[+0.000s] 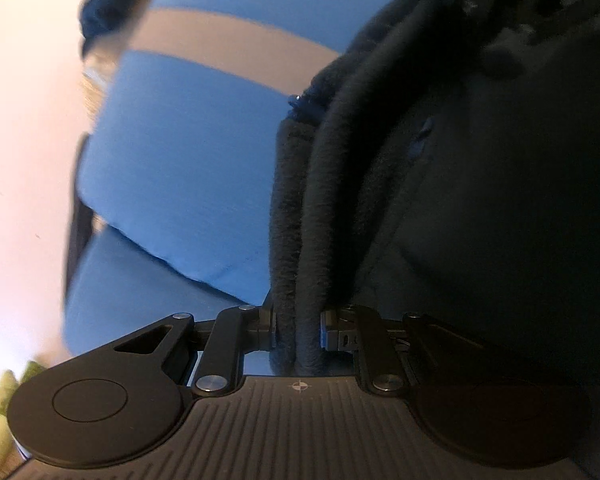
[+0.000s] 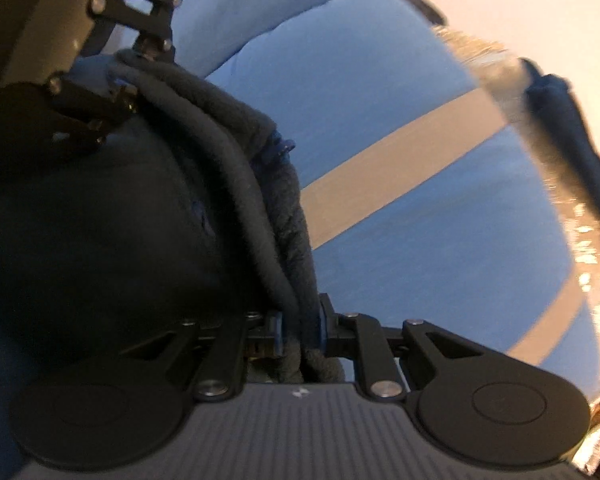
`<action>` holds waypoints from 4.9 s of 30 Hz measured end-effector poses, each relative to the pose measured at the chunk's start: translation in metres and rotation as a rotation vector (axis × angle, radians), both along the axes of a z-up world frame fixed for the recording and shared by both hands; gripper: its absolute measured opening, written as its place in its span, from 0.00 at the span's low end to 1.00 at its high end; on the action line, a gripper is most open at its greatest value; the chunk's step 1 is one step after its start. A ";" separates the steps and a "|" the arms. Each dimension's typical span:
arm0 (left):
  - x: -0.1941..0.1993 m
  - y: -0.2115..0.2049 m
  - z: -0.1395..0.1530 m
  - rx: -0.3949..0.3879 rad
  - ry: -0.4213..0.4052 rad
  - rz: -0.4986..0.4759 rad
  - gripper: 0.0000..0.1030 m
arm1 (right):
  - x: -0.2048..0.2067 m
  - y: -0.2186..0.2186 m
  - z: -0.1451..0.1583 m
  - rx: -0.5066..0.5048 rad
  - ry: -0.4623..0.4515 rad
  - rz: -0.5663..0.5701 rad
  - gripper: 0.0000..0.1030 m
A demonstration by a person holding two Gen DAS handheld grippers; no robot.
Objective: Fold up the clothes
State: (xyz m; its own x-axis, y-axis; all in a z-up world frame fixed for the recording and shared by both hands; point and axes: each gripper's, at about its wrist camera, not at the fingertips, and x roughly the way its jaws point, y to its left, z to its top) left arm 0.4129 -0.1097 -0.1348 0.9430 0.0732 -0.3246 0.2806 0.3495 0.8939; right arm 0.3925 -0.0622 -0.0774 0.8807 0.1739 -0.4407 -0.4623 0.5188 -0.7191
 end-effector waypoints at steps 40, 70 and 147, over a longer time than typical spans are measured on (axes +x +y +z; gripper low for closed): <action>-0.102 -0.015 0.013 -0.593 0.322 0.116 0.75 | 0.088 -0.196 -0.036 0.594 0.689 -0.112 0.85; -0.101 -0.008 0.003 -0.631 0.382 0.203 0.75 | 0.045 -0.235 -0.004 0.365 0.387 -0.261 0.09; -0.338 0.084 0.296 -0.914 0.381 -0.036 0.75 | -0.380 -0.437 0.283 0.966 0.265 -0.294 1.00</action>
